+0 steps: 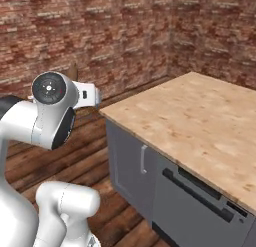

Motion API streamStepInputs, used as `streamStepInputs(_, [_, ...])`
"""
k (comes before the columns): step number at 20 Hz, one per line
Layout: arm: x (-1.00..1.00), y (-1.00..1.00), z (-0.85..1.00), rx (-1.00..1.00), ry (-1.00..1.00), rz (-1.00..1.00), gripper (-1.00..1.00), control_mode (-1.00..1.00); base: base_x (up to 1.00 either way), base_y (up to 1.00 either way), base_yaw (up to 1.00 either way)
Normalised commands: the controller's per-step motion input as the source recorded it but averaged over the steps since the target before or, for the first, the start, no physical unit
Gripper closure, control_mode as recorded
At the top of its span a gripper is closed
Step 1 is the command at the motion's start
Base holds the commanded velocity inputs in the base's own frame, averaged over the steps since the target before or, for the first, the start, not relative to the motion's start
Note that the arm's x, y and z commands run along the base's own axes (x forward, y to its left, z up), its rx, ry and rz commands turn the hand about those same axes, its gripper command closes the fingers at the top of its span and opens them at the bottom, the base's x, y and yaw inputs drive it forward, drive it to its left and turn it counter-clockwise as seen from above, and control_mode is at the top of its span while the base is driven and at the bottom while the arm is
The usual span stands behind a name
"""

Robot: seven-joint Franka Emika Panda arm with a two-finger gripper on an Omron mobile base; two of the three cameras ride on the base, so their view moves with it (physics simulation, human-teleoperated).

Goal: Open the cabinet, retrieve the rolling pin, and place it next to the meat on the cutting board to prepare for tenderizing.

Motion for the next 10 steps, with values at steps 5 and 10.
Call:
streamStepInputs(5, [0.0, 0.0, 0.0, 0.0, 0.0, 0.0, 1.0, 1.0, 0.33, 0.28, 0.58])
streamStepInputs(10, [0.0, 0.0, 0.0, 0.0, 0.0, 0.0, 1.0, 1.0, 0.31, 0.28, 0.57])
